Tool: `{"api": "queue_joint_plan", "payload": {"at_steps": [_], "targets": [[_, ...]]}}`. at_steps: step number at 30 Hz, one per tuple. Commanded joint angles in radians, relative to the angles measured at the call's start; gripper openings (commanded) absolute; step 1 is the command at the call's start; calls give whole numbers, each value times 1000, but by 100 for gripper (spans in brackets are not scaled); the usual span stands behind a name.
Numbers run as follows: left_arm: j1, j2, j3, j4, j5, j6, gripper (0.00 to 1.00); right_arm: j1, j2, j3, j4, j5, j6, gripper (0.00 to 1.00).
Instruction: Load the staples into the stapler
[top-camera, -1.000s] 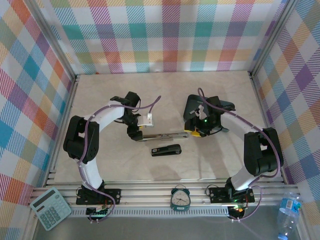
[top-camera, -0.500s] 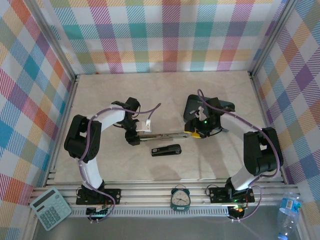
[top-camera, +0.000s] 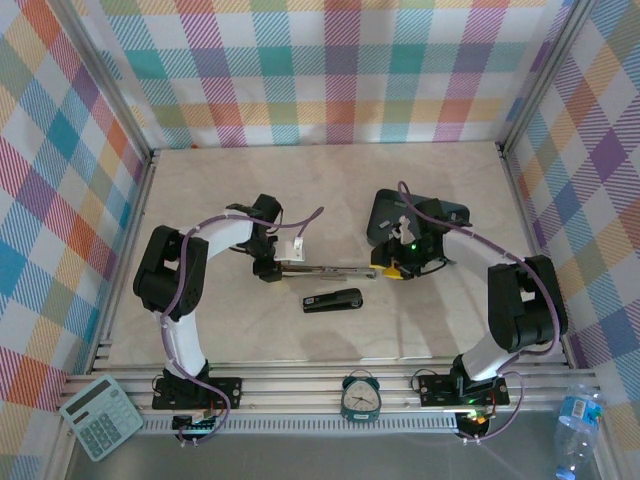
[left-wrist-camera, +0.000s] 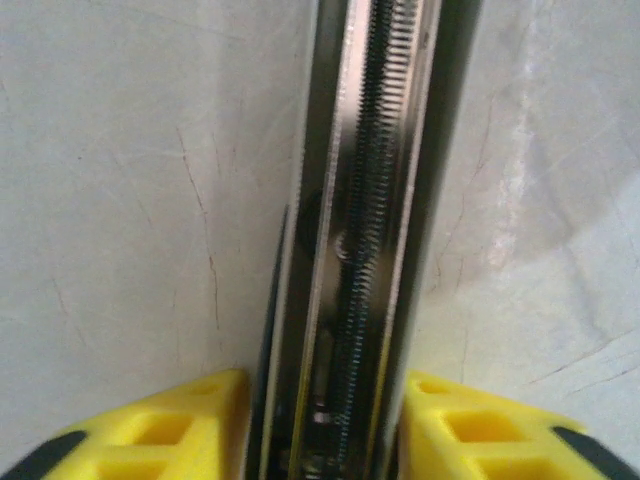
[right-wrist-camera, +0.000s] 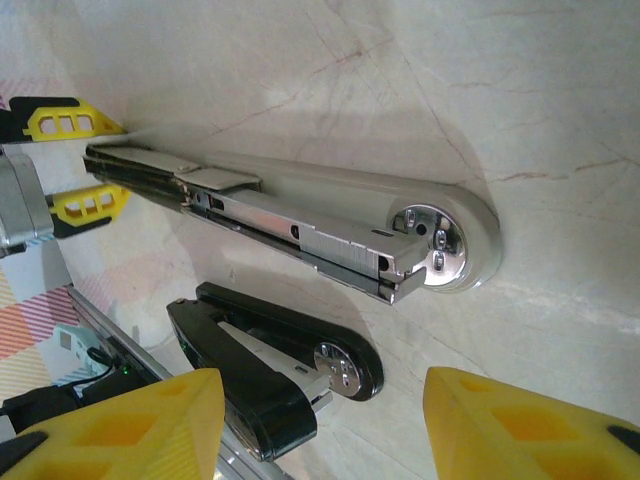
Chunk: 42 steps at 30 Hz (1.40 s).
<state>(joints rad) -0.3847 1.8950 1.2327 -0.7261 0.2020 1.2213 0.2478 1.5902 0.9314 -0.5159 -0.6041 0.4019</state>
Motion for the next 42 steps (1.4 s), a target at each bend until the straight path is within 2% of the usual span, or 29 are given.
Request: {"api": "queue_joint_plan", "payload": {"at_steps": [1, 5, 9, 17, 29, 42], "targets": [[-10, -29, -25, -76, -21, 18, 34, -7, -19, -13, 6, -26, -11, 54], [-10, -91, -59, -88, -95, 27, 31, -7, 1, 8, -16, -2, -21, 55], [-2, -117, -83, -93, -168, 54, 29, -3, 34, 31, -1, -32, -15, 54], [3, -122, -40, -141, -185, 72, 27, 50, 93, 86, -25, 2, -13, 51], [3, -134, 67, -211, -194, 68, 27, 134, 212, 154, -5, 30, 21, 41], [-43, -102, 223, -358, -203, 53, 28, 139, 285, 151, 15, 65, 34, 32]]}}
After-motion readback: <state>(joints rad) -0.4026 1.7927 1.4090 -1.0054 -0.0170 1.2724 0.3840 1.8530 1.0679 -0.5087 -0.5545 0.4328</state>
